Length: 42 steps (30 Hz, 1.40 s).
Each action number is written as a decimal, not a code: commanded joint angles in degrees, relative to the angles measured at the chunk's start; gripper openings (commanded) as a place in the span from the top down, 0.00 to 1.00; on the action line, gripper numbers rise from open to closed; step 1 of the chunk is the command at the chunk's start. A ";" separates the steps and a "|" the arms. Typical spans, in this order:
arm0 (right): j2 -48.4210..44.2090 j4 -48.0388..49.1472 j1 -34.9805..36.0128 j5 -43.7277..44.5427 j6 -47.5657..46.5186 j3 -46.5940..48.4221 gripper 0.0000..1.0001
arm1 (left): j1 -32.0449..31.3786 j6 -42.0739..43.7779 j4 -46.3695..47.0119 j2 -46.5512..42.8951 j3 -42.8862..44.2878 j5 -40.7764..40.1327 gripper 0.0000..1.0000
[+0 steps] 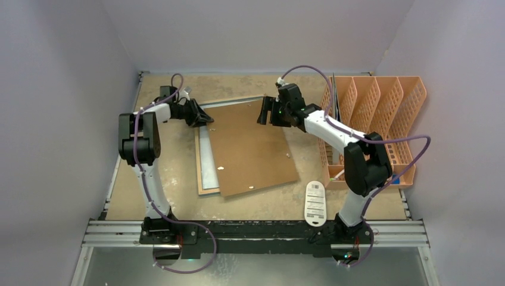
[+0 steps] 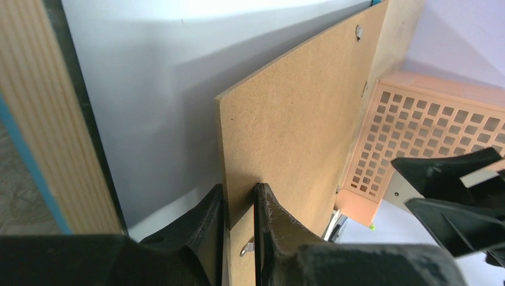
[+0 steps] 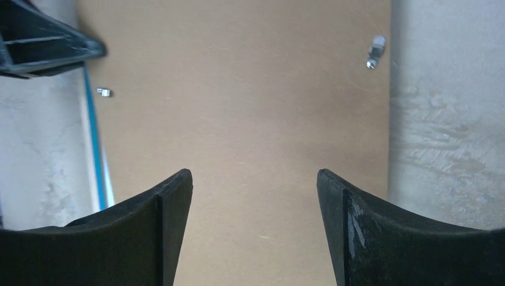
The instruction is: Put the photo into the frame
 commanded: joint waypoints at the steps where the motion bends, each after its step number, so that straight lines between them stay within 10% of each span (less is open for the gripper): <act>1: -2.71 -0.16 0.22 -3.42 -0.26 1.93 0.22 | -0.60 0.30 1.05 -1.75 0.27 -6.93 0.81; 12: 1.44 -7.54 0.21 17.58 2.28 -0.63 0.12 | -0.77 0.97 -0.37 -1.33 2.36 -8.56 0.72; 42: 3.62 -2.73 0.28 -0.71 1.53 -0.55 0.34 | -1.18 -3.04 -0.32 -0.20 8.97 -10.99 0.66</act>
